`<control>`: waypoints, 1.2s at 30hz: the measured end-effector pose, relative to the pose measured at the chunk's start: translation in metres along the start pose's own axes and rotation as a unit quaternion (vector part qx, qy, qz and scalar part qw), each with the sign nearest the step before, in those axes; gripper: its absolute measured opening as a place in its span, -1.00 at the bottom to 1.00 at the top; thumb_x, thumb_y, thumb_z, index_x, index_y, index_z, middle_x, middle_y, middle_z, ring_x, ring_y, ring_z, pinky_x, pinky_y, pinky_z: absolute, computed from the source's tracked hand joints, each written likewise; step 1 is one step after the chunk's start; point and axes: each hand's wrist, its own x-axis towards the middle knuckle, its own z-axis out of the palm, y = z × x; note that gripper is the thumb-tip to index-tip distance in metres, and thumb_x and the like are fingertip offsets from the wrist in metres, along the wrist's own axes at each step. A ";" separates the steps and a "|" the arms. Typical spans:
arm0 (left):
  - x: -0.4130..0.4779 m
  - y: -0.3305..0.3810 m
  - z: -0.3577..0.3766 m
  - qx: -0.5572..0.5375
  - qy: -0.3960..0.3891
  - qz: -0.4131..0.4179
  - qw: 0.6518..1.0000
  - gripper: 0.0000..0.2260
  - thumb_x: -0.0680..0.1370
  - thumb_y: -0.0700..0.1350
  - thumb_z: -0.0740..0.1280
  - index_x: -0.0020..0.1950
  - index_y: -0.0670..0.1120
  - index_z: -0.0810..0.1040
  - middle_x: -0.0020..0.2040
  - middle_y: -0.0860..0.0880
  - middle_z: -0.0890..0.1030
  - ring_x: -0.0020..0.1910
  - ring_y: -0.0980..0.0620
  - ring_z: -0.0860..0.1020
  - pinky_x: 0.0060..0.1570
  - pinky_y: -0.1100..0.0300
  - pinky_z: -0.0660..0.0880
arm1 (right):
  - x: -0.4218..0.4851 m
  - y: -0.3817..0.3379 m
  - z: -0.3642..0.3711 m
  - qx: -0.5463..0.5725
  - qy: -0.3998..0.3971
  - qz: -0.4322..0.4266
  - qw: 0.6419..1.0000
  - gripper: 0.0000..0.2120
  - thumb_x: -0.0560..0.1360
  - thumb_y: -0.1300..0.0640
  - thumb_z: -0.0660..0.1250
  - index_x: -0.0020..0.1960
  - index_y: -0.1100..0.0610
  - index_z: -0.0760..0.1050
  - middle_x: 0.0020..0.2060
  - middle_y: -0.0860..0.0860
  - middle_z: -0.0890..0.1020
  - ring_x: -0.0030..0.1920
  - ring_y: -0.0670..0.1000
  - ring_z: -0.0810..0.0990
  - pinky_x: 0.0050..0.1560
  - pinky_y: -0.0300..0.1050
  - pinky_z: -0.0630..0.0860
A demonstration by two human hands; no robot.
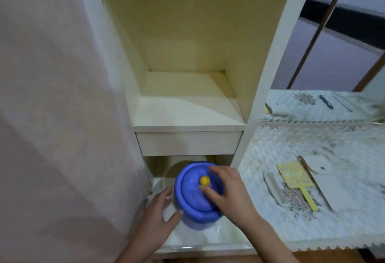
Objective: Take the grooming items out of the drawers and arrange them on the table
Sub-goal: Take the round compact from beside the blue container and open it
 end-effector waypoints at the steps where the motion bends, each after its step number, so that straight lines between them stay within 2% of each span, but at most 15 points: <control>1: 0.001 0.004 -0.001 0.005 -0.001 0.011 1.000 -0.52 0.29 0.12 0.36 0.18 0.14 0.36 0.07 0.39 0.44 0.00 0.67 0.31 -0.03 0.69 0.25 | 0.003 0.000 0.006 -0.019 -0.012 -0.005 1.000 -0.50 0.32 -0.22 0.24 0.12 0.08 0.52 -0.02 -0.10 0.50 0.01 -0.08 0.41 0.04 -0.39 0.27; 4: 0.007 0.008 -0.006 0.027 0.009 0.047 0.998 -0.58 0.24 0.18 0.27 0.07 0.47 0.37 0.02 0.65 0.36 0.00 0.67 0.30 -0.01 0.70 0.23 | 0.006 0.005 0.016 -0.034 0.002 -0.012 0.999 -0.63 0.32 -0.17 0.21 -0.06 0.05 0.56 -0.11 -0.02 0.58 -0.06 0.01 0.48 -0.02 -0.31 0.29; 6: 0.012 0.010 -0.009 0.027 0.023 0.062 0.997 -0.55 0.25 0.16 0.24 0.08 0.55 0.28 0.03 0.69 0.31 0.00 0.65 0.31 -0.01 0.72 0.19 | 0.005 0.004 0.011 0.000 0.017 -0.006 1.000 -0.70 0.34 -0.15 0.22 -0.10 0.02 0.56 -0.19 -0.16 0.54 -0.09 -0.16 0.45 -0.03 -0.43 0.28; 7: 0.014 0.014 -0.010 0.036 0.036 0.076 0.996 -0.60 0.27 0.13 0.23 0.09 0.45 0.38 0.00 0.64 0.39 0.01 0.60 0.34 -0.01 0.74 0.17 | 0.004 0.003 0.005 0.025 0.030 0.001 0.999 -0.70 0.34 -0.15 0.22 -0.10 0.02 0.56 -0.21 -0.23 0.51 -0.09 -0.24 0.44 -0.03 -0.51 0.27; 9: 0.019 0.026 -0.012 0.074 0.064 0.116 0.988 -0.68 0.30 0.06 0.21 0.00 0.11 0.58 -0.06 0.35 0.60 0.00 0.38 0.44 0.00 0.77 0.11 | 0.000 0.003 -0.011 0.078 0.065 0.028 0.994 -0.70 0.32 -0.16 0.24 -0.10 -0.01 0.57 -0.21 -0.29 0.55 -0.07 -0.34 0.46 -0.04 -0.58 0.28; 11: 0.026 0.038 -0.009 0.125 0.086 0.147 0.977 -0.64 0.32 0.05 0.19 0.00 -0.06 0.60 -0.06 0.11 0.61 -0.03 0.23 0.44 0.08 0.72 0.12 | -0.004 0.007 -0.028 0.116 0.090 0.057 0.987 -0.84 0.36 -0.08 0.35 -0.10 -0.06 0.56 -0.20 -0.20 0.63 -0.04 -0.31 0.50 -0.07 -0.57 0.32; 13: 0.035 0.048 -0.001 0.149 0.019 0.138 0.979 -0.53 0.36 0.11 0.14 0.15 -0.07 0.53 0.10 0.09 0.53 0.10 0.23 0.40 0.24 0.48 0.23 | -0.011 0.015 -0.041 0.130 0.095 0.078 0.984 -0.89 0.42 0.13 0.40 -0.08 -0.04 0.57 -0.17 -0.17 0.65 -0.04 -0.31 0.51 -0.11 -0.55 0.36; 16: 0.051 0.058 0.013 0.251 -0.180 0.098 0.946 -0.53 0.47 0.10 0.19 0.33 -0.05 0.34 0.33 0.05 0.36 0.31 0.06 0.30 0.27 0.26 0.23 | -0.020 0.026 -0.054 0.148 0.095 0.111 0.978 -0.80 0.44 0.21 0.37 -0.09 -0.10 0.56 -0.13 -0.15 0.66 -0.02 -0.29 0.52 -0.10 -0.50 0.41; 20: 0.067 0.081 0.029 0.325 -0.272 0.019 0.906 -0.52 0.44 0.11 0.32 0.26 -0.10 0.39 0.26 -0.10 0.43 0.23 -0.08 0.40 0.14 0.16 0.34 | -0.025 0.030 -0.061 0.163 0.106 0.137 0.971 -0.77 0.46 0.20 0.36 -0.12 -0.17 0.51 -0.09 -0.19 0.61 -0.04 -0.28 0.53 -0.12 -0.32 0.45; 24: 0.081 0.095 0.030 0.355 -0.349 -0.022 0.867 -0.59 0.43 0.08 0.36 0.17 -0.14 0.51 0.15 -0.15 0.57 0.09 -0.08 0.51 -0.07 0.20 0.35 | -0.032 0.035 -0.063 0.159 0.109 0.141 0.971 -0.76 0.45 0.19 0.37 -0.12 -0.17 0.51 -0.13 -0.19 0.65 -0.02 -0.26 0.54 -0.14 -0.34 0.47; 26: 0.084 0.097 0.029 0.363 -0.337 -0.010 0.868 -0.58 0.39 0.09 0.39 0.12 -0.15 0.54 0.09 -0.15 0.60 -0.06 -0.05 0.51 -0.17 0.23 0.32 | -0.034 0.037 -0.064 0.156 0.115 0.138 0.971 -0.75 0.44 0.20 0.38 -0.13 -0.17 0.51 -0.12 -0.25 0.65 -0.04 -0.28 0.54 -0.15 -0.46 0.46; 28: 0.082 0.096 0.029 0.369 -0.300 0.014 0.879 -0.61 0.35 0.09 0.40 0.05 -0.13 0.54 0.03 -0.12 0.61 -0.07 -0.05 0.52 -0.20 0.21 0.32 | -0.036 0.036 -0.064 0.160 0.120 0.132 0.971 -0.75 0.44 0.21 0.38 -0.14 -0.17 0.51 -0.04 -0.42 0.53 -0.05 -0.28 0.54 -0.15 -0.51 0.44; 33: 0.070 0.096 0.012 0.347 -0.191 0.072 0.915 -0.75 0.24 0.15 0.25 -0.24 0.02 0.39 -0.21 -0.02 0.53 -0.16 -0.07 0.49 -0.29 0.19 0.34 | -0.032 0.028 -0.055 0.179 0.122 0.117 0.969 -0.75 0.44 0.20 0.37 -0.16 -0.19 0.51 -0.04 -0.41 0.53 -0.07 -0.24 0.56 -0.15 -0.49 0.44; 34: 0.067 0.094 0.005 0.330 -0.165 0.069 0.927 -0.73 0.23 0.17 0.25 -0.21 0.04 0.40 -0.18 0.00 0.53 -0.12 -0.06 0.51 -0.27 0.18 0.37 | -0.029 0.025 -0.052 0.184 0.123 0.112 0.969 -0.74 0.44 0.20 0.37 -0.16 -0.19 0.51 -0.04 -0.38 0.55 -0.06 -0.24 0.55 -0.15 -0.49 0.44; 36: 0.057 0.086 -0.012 0.282 -0.111 0.025 0.953 -0.53 0.23 0.22 0.29 0.07 0.07 0.45 0.09 0.03 0.53 0.08 0.00 0.49 -0.01 0.16 0.45 | -0.023 0.019 -0.041 0.183 0.115 0.104 0.971 -0.75 0.45 0.20 0.37 -0.14 -0.17 0.52 -0.12 -0.25 0.64 -0.06 -0.26 0.54 -0.15 -0.50 0.42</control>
